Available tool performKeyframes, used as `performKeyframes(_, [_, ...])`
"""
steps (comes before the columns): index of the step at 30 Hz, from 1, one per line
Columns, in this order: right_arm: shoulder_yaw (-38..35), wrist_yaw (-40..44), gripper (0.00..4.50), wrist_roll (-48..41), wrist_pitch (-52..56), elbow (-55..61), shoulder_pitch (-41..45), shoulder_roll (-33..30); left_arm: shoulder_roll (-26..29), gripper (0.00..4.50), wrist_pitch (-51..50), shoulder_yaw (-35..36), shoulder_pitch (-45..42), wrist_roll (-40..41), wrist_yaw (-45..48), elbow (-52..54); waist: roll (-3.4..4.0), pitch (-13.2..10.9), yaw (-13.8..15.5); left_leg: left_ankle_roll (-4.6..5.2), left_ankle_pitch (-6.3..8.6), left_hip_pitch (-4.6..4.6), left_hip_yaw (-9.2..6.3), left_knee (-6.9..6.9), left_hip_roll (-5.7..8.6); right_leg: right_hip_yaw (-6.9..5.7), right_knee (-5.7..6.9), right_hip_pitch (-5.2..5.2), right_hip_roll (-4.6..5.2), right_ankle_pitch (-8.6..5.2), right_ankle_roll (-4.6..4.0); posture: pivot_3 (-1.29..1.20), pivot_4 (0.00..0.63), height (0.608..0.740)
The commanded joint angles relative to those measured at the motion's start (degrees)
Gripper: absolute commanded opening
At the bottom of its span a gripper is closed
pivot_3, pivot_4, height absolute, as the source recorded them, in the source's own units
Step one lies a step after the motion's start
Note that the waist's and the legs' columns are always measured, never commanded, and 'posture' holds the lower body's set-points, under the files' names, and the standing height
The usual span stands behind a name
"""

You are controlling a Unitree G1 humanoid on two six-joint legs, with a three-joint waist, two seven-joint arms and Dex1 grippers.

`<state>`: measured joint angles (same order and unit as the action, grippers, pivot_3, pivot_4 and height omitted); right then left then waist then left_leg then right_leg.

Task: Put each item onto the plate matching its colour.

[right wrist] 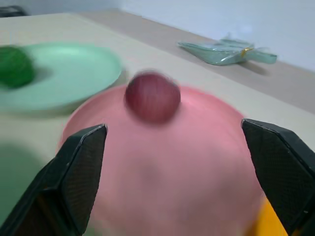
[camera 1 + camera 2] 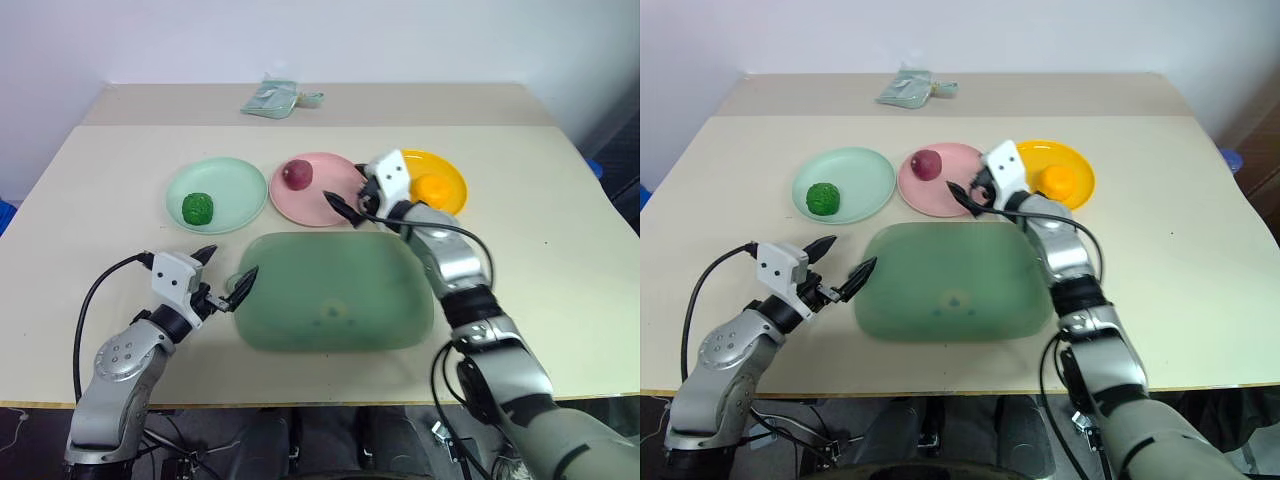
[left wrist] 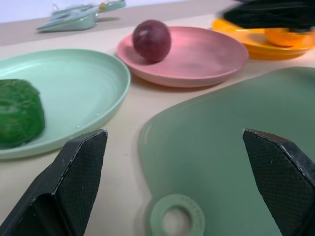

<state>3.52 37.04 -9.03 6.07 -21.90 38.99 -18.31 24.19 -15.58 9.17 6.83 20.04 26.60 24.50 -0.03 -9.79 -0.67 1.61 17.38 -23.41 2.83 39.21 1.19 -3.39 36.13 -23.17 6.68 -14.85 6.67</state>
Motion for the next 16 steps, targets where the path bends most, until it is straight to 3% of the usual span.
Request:
performKeyframes(1, [-4.96, 7.62, 4.45, -5.07, 2.01, 9.35, -5.76, -7.79, 0.65, 4.50, 2.70, 4.05, 0.51, -0.95, -1.06, -0.70, 0.00, 0.00, 0.16, 0.01, 0.01, 0.00, -0.01, 0.00, 0.00, 0.00, -0.03, 0.00, 0.01, 0.00, 0.00, 0.00, 0.150, 0.740])
performKeyframes(8, [-13.64, 16.30, 4.45, -10.89, 5.25, 13.74, -20.24, -20.73, 4.30, 4.50, 7.16, 12.48, 2.57, -1.21, 0.57, -8.38, 0.00, 0.00, -0.09, 0.04, 0.02, 0.06, 0.10, -0.01, -0.08, 0.02, -0.10, -0.01, 0.03, -0.01, -0.01, 0.00, 0.150, 0.740])
performKeyframes(16, [-18.75, 16.80, 4.45, -13.30, 6.69, 13.07, -23.94, -23.68, 4.62, 4.50, 8.18, 16.05, 4.85, -0.68, 0.74, -9.10, 0.00, 0.00, 0.10, 0.08, 0.06, 0.08, 0.09, 0.00, -0.09, 0.10, -0.10, 0.01, 0.20, -0.01, -0.01, 0.00, 0.150, 0.740])
